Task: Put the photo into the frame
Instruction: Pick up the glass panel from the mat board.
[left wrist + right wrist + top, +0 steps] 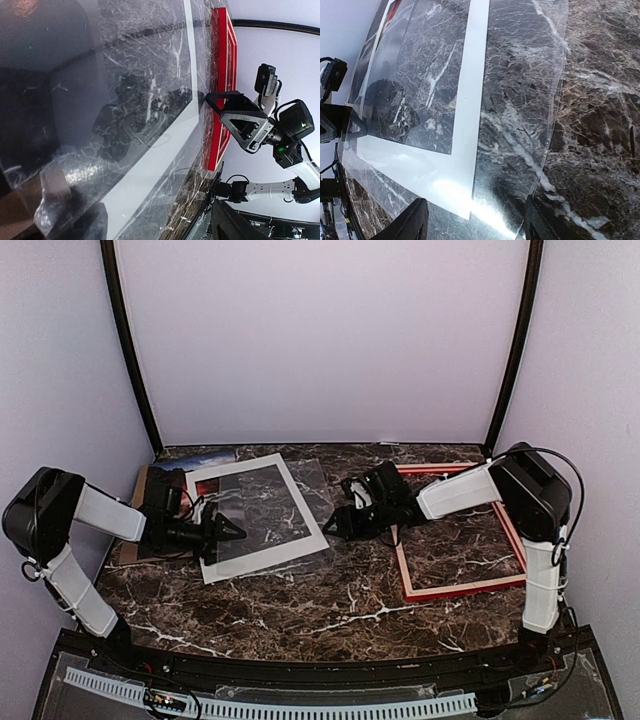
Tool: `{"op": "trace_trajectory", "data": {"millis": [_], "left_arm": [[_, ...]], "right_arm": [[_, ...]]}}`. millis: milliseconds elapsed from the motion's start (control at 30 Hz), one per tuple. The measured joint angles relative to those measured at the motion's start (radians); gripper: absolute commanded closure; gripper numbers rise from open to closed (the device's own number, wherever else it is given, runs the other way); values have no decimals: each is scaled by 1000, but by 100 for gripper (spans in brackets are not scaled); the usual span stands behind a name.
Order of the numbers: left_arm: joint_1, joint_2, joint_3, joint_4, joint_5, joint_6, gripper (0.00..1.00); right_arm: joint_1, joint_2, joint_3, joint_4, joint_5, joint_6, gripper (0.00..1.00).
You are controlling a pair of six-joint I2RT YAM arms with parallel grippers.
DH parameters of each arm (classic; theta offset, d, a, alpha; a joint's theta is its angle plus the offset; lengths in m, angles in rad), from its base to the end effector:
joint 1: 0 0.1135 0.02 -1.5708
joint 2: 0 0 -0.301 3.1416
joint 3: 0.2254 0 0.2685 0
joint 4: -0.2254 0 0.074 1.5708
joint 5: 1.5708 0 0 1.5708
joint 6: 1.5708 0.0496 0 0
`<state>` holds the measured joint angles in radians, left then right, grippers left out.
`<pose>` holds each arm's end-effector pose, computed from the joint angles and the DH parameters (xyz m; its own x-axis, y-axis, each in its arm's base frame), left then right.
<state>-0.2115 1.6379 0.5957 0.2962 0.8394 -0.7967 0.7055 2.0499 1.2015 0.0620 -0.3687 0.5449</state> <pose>0.2882 -0.0996 0.1454 -0.9463 -0.2853 -0.1522 -0.0029 0.4782 -0.8783 0.3400 0.3130 0.1388 -0.8748 -0.1100 -0.4719 -0.4037 0.7040 0.5843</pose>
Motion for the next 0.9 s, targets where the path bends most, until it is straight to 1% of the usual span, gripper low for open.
{"op": "trace_trajectory", "data": {"millis": [67,200,233,267,300,333,367,433,533,567,600,633,667,800,900], "left_arm": [[-1,0,6,0,18,14,27],[-1,-4,8,-3,35,35,34],[-1,-4,10,-8,35,39,38],[-1,-4,11,-11,35,43,40],[-1,-5,12,-18,34,49,46],[-1,-7,13,-26,31,51,49],[-1,-10,18,-41,28,57,54],[-1,-18,29,-66,18,67,61],[-1,-31,47,-97,0,85,70],[-1,-35,56,-116,-9,92,74],[-1,-38,62,-126,-14,98,79],[-1,-40,68,-138,-21,105,81],[-1,-43,72,-151,-28,109,87],[-1,-63,101,-218,-53,143,100],[-1,-88,141,-286,-78,176,100]], "right_arm": [[4,1,1,0,-13,-9,33],[4,2,1,0,-24,-15,33],[4,2,1,0,-24,-17,33],[4,2,1,0,-24,-17,33],[4,2,1,0,-24,-17,33],[4,2,1,0,-24,-17,33],[4,2,1,0,-24,-18,33],[4,2,1,0,-25,-19,34],[4,2,1,0,-29,-21,33],[4,2,0,0,-31,-21,33],[4,2,0,-1,-31,-23,32],[4,1,0,-2,-33,-24,30],[5,-1,0,-5,-35,-27,29],[11,-26,0,-53,-39,-37,21],[19,-66,-2,-143,-24,-40,17]]}}
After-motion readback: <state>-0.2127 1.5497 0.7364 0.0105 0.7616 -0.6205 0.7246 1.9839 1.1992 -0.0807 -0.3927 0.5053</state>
